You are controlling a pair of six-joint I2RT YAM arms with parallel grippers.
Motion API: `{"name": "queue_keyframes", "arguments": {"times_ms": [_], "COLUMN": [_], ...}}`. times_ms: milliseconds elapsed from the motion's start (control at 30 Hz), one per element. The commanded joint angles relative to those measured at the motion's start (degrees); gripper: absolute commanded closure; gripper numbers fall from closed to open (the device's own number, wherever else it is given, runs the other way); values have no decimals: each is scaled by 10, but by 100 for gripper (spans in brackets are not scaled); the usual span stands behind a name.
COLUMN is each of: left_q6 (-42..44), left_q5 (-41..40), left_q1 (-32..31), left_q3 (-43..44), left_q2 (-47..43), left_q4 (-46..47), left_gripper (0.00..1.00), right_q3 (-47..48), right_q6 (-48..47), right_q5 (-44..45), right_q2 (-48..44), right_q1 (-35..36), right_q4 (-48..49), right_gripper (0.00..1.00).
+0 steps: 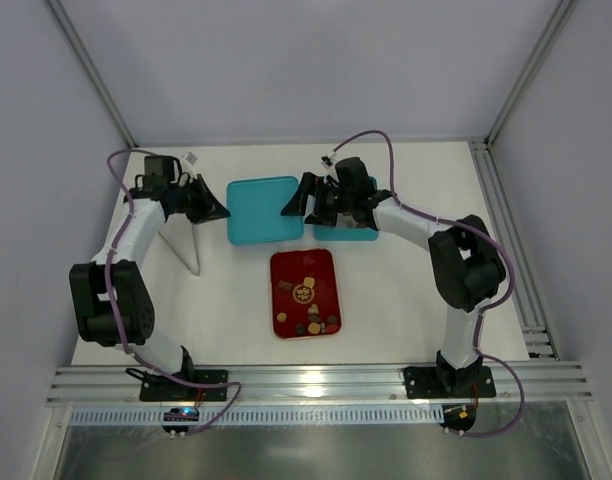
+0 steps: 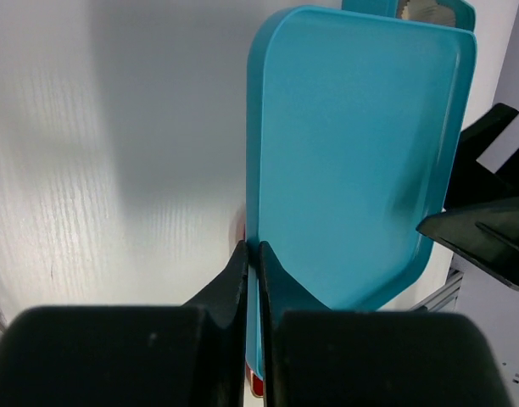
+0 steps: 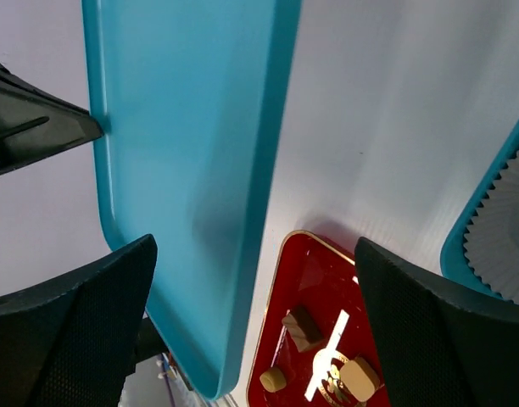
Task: Pack the chocolate
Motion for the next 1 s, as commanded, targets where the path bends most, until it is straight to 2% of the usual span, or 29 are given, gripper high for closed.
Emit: {"name": "queue_keyframes", "arguments": {"times_ms": [0, 200, 433, 600, 833, 967], "left_q6": [-8, -10, -12, -16, -16, -14], "left_q5": [42, 52, 54, 48, 38, 26], "left_q1": [5, 5, -10, -19, -57, -66], "left_q3": [-3, -13, -16, -8, -6, -6], "left_q2": [-35, -38, -43, -49, -72, -92], "left_q4": [9, 10, 15, 15, 15, 15], "left_gripper": [100, 100, 100, 100, 99, 89], "right_q3": [25, 5, -14, -33, -76, -94], "right_q6": [63, 145, 194, 192, 194, 207], "right_q5": [-55, -98, -121, -125, -120, -116], "right_q2": [15, 23, 23, 8, -33, -62], "right_q1": [-5, -7, -7, -7, -9, -13], "right_q4": [86, 189, 251, 249, 253, 249], "right_gripper": [2, 16, 51, 64, 93, 96]}}
